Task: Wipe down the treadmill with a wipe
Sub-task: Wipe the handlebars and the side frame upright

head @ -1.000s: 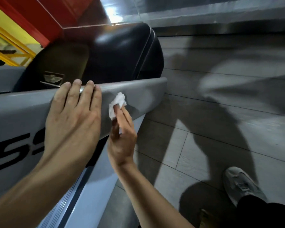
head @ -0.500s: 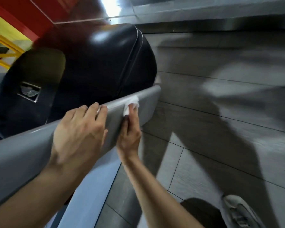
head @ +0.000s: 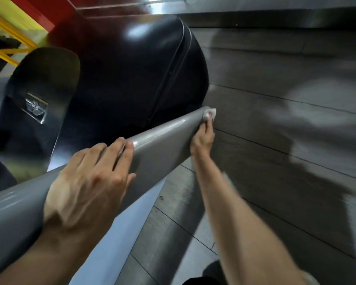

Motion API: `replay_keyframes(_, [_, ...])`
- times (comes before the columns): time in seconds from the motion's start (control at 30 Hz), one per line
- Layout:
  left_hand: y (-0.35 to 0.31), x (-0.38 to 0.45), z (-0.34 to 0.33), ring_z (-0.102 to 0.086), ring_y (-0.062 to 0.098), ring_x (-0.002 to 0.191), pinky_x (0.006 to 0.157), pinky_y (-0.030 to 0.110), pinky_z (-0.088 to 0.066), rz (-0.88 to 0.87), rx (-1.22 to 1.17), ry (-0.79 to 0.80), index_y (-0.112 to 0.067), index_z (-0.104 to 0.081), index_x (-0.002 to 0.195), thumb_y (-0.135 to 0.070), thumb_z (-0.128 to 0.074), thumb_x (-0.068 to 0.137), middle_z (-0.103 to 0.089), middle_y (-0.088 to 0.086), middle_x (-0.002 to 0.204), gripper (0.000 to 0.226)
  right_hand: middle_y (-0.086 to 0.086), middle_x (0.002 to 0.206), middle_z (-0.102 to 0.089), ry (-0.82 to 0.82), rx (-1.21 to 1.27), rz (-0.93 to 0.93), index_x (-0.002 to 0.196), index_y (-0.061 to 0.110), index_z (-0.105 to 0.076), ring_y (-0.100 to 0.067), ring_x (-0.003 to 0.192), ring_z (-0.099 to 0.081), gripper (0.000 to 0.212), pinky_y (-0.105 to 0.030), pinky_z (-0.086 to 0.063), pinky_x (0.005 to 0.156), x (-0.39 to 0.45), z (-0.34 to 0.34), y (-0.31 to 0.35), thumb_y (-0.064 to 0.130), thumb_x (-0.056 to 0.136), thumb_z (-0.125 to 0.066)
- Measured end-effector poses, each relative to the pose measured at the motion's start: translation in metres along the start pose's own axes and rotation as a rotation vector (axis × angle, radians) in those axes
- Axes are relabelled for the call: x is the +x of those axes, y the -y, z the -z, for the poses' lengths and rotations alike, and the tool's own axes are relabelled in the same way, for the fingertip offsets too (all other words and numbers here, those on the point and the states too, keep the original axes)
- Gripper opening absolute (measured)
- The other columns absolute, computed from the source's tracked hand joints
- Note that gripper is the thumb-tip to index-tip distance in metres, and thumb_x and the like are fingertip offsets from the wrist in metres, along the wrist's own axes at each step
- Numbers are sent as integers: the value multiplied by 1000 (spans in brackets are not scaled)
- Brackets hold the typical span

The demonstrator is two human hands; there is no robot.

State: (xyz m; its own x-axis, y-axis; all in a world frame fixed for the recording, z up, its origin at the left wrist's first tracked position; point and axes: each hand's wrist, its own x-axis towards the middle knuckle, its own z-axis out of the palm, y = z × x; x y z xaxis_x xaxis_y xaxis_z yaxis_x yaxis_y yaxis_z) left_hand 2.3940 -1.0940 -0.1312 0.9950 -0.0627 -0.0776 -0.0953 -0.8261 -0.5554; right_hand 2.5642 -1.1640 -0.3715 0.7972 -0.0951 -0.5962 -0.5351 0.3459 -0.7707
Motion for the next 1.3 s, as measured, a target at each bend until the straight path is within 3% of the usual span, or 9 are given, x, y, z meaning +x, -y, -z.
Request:
replay_keyframes(0.17, [-1,3,-1,-60,44,112,90,55,-47,-2,-23,7,3,-54,141,-33,-52,96,-59,22,138,58,6,149,-49,-7,24,-27,155,32,-37,-13,134,-48,46,-24,-35,113,-84,-2,-28,24,110,-35])
replay_keyframes(0.3, [-4,5,1,-62,44,110,91,54,-46,8,-12,-13,3,-57,138,-31,-54,93,-62,23,134,56,3,160,-39,118,-52,305,153,26,-42,-11,149,-30,46,-30,-21,125,-30,-11,6,16,108,-36])
replay_keyframes(0.57, [-4,7,4,-63,44,108,88,56,-52,15,-15,5,4,-58,137,-25,-74,87,-63,24,132,60,0,147,-53,-34,160,-177,150,26,-47,-3,117,-47,41,-8,-34,91,-58,8,-25,29,109,-42])
replay_keyframes(0.63, [-4,8,4,-63,44,107,88,56,-52,15,-9,-5,5,-58,136,-25,-75,85,-63,24,132,61,2,144,-54,-31,178,-36,152,27,-43,-4,119,-52,43,-1,-38,89,-98,-5,-30,22,110,-40])
replay_keyframes(0.77, [-5,9,5,-63,43,107,89,55,-52,17,-2,3,4,-58,135,-25,-76,84,-63,23,132,62,8,161,-35,76,126,469,150,42,-35,-9,150,-30,47,-29,-25,123,-138,-23,-28,24,108,-39])
replay_keyframes(0.93, [-6,10,8,-64,42,107,90,54,-53,26,-7,28,3,-59,135,-25,-78,83,-64,22,131,62,0,151,-51,-5,91,10,151,31,-46,-12,131,-52,43,-19,-41,109,-53,0,-25,26,108,-45])
replay_keyframes(1.03, [-5,9,6,-64,42,107,90,53,-53,26,-1,25,3,-60,134,-25,-79,83,-64,22,131,62,9,145,-52,65,167,84,154,27,-42,-7,132,-51,45,-2,-36,100,-100,-1,-19,20,109,-39])
replay_keyframes(1.2, [-6,9,6,-64,42,107,89,54,-53,28,-1,-6,4,-58,135,-25,-75,85,-64,22,131,60,23,156,-34,121,152,278,155,25,-35,14,142,-29,51,-6,-27,111,-230,-8,-46,6,108,-35])
replay_keyframes(1.3, [-7,9,7,-64,42,107,90,53,-53,29,0,-5,4,-59,135,-24,-76,83,-64,21,130,61,6,153,-48,84,51,216,155,36,-37,-6,138,-47,52,-24,-38,114,-161,-4,-44,15,107,-36])
